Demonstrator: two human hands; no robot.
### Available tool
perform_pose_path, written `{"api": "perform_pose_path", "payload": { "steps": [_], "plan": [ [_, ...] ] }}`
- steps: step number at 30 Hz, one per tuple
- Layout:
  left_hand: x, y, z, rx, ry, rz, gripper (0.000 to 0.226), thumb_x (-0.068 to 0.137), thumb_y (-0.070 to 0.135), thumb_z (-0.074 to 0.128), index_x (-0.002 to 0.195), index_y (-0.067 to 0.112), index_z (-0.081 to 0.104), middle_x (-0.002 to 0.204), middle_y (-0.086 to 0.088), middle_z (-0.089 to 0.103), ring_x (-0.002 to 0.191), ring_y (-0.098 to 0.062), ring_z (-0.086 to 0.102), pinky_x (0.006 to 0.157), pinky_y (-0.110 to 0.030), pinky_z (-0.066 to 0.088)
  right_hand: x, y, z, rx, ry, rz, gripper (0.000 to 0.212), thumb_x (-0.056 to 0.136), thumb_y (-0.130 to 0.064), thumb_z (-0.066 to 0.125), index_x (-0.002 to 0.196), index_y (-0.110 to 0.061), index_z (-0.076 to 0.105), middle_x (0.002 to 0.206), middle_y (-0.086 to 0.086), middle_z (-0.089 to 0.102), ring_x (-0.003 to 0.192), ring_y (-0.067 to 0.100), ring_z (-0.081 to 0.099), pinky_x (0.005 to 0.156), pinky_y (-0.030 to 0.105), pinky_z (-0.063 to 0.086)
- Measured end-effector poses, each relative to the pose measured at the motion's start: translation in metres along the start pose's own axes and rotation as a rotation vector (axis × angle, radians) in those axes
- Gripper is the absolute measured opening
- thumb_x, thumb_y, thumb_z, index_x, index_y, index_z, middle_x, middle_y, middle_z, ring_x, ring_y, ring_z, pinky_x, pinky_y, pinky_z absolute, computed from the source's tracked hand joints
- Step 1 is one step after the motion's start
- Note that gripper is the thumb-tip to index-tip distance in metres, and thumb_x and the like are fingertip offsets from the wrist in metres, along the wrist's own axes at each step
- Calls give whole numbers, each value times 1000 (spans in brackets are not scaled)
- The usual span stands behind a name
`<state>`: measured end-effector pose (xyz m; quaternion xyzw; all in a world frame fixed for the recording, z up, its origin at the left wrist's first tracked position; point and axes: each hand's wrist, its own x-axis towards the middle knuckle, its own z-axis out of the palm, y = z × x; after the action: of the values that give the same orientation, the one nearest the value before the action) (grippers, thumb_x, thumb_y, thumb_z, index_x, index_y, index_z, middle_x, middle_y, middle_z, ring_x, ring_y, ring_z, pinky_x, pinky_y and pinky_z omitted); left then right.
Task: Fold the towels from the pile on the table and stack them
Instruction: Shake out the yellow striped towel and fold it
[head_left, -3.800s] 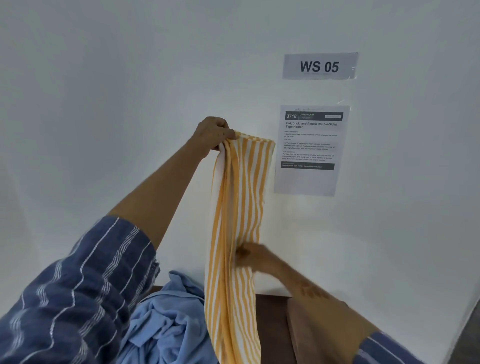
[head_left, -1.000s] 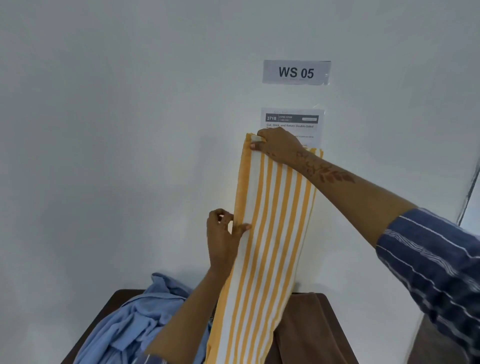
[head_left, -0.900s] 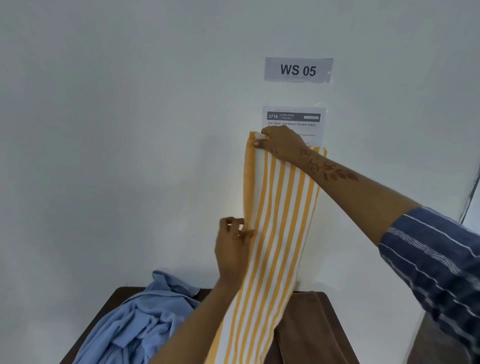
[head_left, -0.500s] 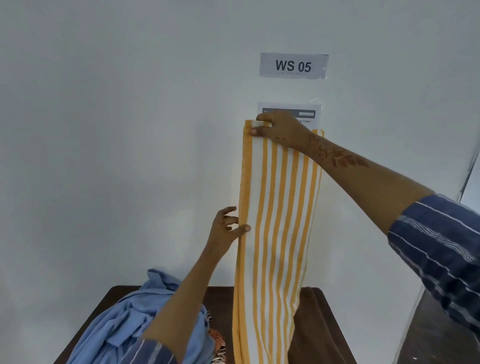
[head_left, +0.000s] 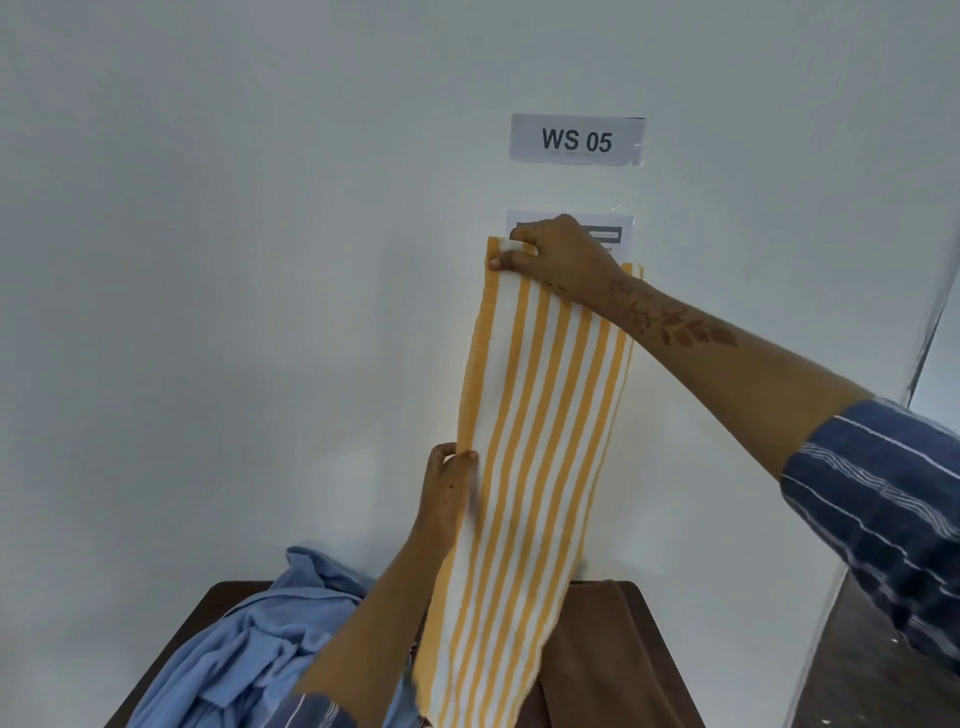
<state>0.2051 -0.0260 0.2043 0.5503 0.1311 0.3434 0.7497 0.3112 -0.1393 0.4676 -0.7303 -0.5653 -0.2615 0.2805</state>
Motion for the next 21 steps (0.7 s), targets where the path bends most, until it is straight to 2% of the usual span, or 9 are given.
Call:
{"api": "perform_pose_path", "payload": {
  "steps": [2, 3, 5, 8, 11, 14, 17, 18, 21],
  "plan": [
    [-10, -5, 6, 80, 7, 40, 11, 95, 23, 53, 101, 15, 47, 77, 0, 51, 61, -10, 49, 55, -18, 39, -1, 2, 2, -52, 44, -5, 48, 88, -45, 59, 84, 3, 63, 80, 15, 65, 75, 25, 60, 68, 34, 45],
    [-13, -8, 6, 102, -41, 75, 20, 95, 27, 53, 108, 13, 47, 85, 1, 58, 68, -9, 57, 58, -14, 44, -2, 4, 3, -69, 62, 2, 49, 88, -45, 58, 83, 3, 62, 79, 16, 65, 74, 26, 61, 67, 35, 45],
    [-16, -8, 0, 153, -183, 57, 39, 87, 31, 64, 119, 13, 52, 109, 1, 66, 92, -12, 67, 71, -18, 53, -4, 7, 4, -111, 69, 2, 50, 89, -46, 57, 81, 3, 61, 78, 16, 65, 72, 26, 60, 66, 36, 45],
    [-16, -4, -19, 396, -410, -145, 39, 76, 28, 76, 112, 19, 64, 113, -2, 69, 100, -12, 67, 84, -26, 55, -8, 9, 8, -167, 33, -35, 50, 89, -47, 56, 79, 2, 60, 76, 13, 63, 70, 21, 55, 64, 33, 41],
    [-10, -6, -34, 545, -564, -320, 56, 68, 35, 82, 117, 12, 65, 115, -3, 69, 108, -17, 64, 102, -37, 46, -9, 6, 14, -164, 7, -51, 49, 89, -47, 56, 78, 0, 60, 71, 8, 59, 69, 20, 53, 63, 32, 40],
    [-13, -2, -23, 558, -527, -339, 55, 77, 32, 76, 126, 13, 59, 118, 2, 67, 109, -12, 63, 105, -34, 43, -6, 3, 15, -159, 14, -64, 48, 89, -49, 55, 80, -2, 61, 73, 8, 63, 71, 21, 57, 66, 33, 46],
    [-21, 4, -7, 519, -500, -300, 33, 86, 27, 66, 119, 22, 60, 115, 6, 67, 99, -2, 63, 92, -20, 50, -2, 1, 12, -200, 20, -39, 48, 90, -50, 53, 84, -3, 62, 81, 11, 66, 80, 24, 59, 72, 37, 49],
    [-23, 6, -4, 502, -479, -288, 34, 87, 28, 66, 119, 22, 58, 112, 8, 66, 97, -2, 63, 90, -20, 51, -1, 0, 11, -227, 26, -35, 47, 90, -49, 52, 84, -4, 61, 83, 12, 66, 82, 25, 59, 72, 37, 49],
    [-22, 0, -1, 510, -478, -275, 54, 85, 32, 68, 133, 15, 49, 117, 6, 64, 105, -10, 62, 93, -29, 51, -3, 2, 14, -297, 34, -4, 43, 92, -46, 49, 82, -6, 59, 86, 11, 65, 85, 26, 59, 73, 36, 46]
  ]
}}
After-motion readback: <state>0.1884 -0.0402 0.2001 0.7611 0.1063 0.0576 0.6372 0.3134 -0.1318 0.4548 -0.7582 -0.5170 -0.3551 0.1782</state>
